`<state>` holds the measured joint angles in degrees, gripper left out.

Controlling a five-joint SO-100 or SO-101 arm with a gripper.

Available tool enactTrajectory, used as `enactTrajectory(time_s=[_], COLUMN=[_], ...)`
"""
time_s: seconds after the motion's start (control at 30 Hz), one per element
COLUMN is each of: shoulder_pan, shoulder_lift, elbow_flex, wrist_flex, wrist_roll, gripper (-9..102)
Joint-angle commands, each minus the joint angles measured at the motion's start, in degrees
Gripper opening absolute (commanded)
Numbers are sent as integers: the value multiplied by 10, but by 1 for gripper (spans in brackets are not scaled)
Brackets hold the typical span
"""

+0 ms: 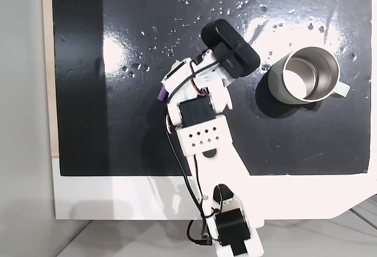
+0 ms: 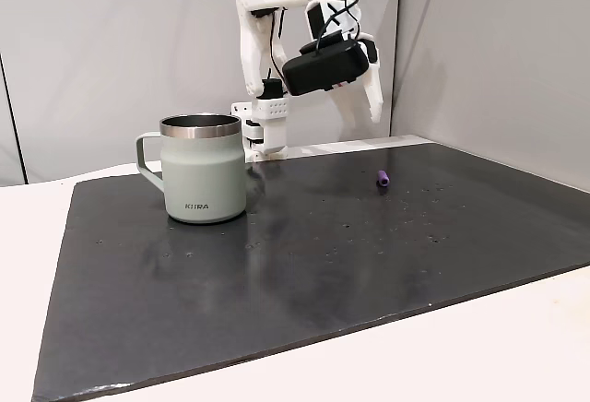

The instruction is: Grasp a pengrip and put it in the cup.

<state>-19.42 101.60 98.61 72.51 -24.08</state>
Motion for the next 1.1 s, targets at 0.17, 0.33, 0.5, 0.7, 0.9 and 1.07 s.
enactTrajectory(time_s=[0.17,0.33,0.5,0.7,0.9,1.07], shoulder_pan=[-57,-70,-81,-105,-141,-165], shoulder_lift=[-97,-142,-174,-213,-228,-238], elbow_flex=[-56,-56,-56,-57,-29,-14], wrist_flex=[4,-6,-26,-59,-92,-103], wrist_roll=[-43,-54,-64,-75,-73,-70], gripper=[22,24,25,25,25,23])
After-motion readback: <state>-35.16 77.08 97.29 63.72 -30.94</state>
